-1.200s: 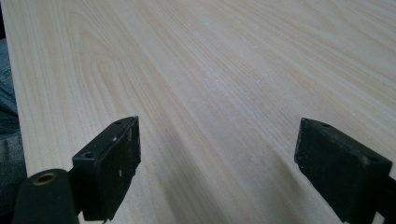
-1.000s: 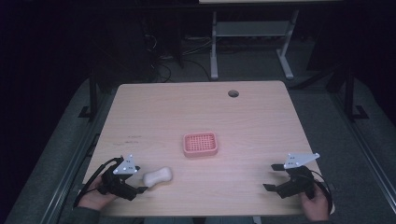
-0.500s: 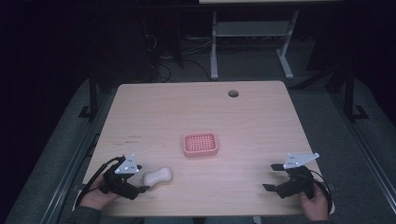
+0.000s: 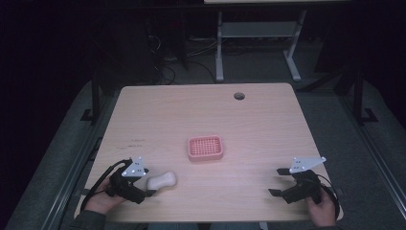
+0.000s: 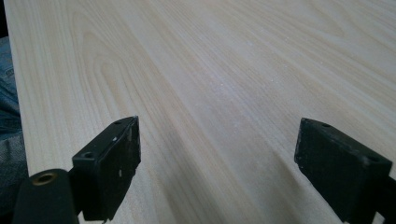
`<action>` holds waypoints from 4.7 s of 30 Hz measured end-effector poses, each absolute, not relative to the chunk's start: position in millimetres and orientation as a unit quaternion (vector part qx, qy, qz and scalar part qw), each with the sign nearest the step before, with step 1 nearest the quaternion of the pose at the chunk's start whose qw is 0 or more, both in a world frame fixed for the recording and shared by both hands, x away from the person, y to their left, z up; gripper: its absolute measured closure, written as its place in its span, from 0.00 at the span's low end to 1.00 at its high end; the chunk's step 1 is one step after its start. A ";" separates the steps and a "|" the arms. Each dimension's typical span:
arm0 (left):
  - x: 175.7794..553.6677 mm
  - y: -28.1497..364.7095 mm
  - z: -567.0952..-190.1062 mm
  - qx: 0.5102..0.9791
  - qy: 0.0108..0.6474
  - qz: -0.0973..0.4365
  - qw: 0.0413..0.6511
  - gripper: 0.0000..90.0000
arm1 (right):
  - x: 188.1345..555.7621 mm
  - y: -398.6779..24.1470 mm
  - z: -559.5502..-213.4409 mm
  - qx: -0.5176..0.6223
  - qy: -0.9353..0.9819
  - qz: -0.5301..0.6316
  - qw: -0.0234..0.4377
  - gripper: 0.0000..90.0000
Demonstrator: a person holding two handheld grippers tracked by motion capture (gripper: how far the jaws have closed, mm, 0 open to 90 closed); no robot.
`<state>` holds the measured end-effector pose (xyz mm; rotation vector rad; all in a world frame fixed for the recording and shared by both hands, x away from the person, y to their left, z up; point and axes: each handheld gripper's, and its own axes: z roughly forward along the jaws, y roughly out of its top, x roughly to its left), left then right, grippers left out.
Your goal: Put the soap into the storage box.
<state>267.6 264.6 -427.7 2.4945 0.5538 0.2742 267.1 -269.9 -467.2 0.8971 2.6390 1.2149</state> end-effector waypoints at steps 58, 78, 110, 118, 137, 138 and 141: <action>293.1 232.5 -439.2 0.948 0.176 0.068 0.258 0.41 | 268.0 -266.7 -467.0 0.291 0.869 0.398 0.048 0.16; 296.2 229.5 -445.6 0.954 0.180 0.050 0.233 0.49 | 268.3 -265.6 -466.9 0.286 0.870 0.398 0.049 0.16; 296.2 230.7 -437.7 0.951 0.195 0.040 0.236 0.55 | 266.0 -265.1 -464.7 0.283 0.870 0.401 0.051 0.16; 304.0 233.2 -429.5 0.949 0.201 0.038 0.239 0.55 | 263.2 -265.3 -464.0 0.282 0.869 0.404 0.052 0.16; 322.5 211.7 -399.3 0.956 0.173 0.051 0.233 0.55 | 261.4 -266.3 -463.3 0.282 0.866 0.409 0.053 0.16; 323.1 210.0 -399.1 0.956 0.173 0.048 0.232 0.55 | 261.3 -266.5 -463.3 0.283 0.866 0.409 0.053 0.16; 326.9 204.6 -399.0 0.955 0.172 0.046 0.236 0.55 | 261.4 -266.9 -463.3 0.284 0.865 0.410 0.053 0.16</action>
